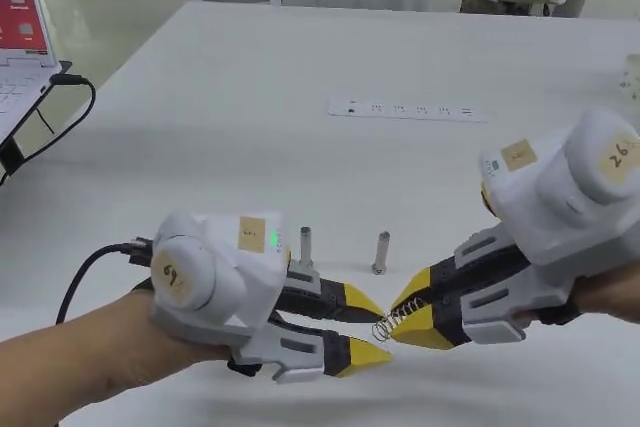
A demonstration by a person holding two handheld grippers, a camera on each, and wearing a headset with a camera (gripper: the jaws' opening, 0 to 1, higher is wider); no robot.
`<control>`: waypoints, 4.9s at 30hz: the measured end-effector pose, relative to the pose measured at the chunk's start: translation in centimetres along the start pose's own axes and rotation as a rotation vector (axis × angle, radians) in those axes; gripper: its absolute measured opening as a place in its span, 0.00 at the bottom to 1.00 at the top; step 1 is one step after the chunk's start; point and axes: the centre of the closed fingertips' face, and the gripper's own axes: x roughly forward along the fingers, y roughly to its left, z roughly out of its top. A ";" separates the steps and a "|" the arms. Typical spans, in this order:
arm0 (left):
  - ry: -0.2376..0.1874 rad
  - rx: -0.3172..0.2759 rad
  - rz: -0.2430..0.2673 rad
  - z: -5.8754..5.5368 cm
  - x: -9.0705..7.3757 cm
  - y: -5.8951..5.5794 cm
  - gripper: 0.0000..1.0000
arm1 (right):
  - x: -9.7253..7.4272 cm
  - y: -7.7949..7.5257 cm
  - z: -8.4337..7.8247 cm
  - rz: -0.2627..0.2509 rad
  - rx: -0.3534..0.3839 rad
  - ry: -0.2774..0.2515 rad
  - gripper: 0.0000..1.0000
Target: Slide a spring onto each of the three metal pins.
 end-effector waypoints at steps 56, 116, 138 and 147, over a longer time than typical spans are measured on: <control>-0.059 -0.236 0.328 -3.7 -8.7 4.1 0.49 | -2.5 -7.4 1.7 -0.127 -0.160 0.245 0.08; -0.078 -0.269 0.363 -4.7 -8.9 3.8 0.56 | 3.2 -12.1 -2.1 -0.036 -0.160 0.516 0.08; -0.076 -0.269 0.364 -4.9 -9.0 3.9 0.55 | 4.8 -11.7 -3.8 -0.037 -0.133 0.525 0.09; -0.077 -0.272 0.366 -5.0 -9.0 4.0 0.55 | 5.0 -12.2 -4.2 -0.041 -0.136 0.527 0.14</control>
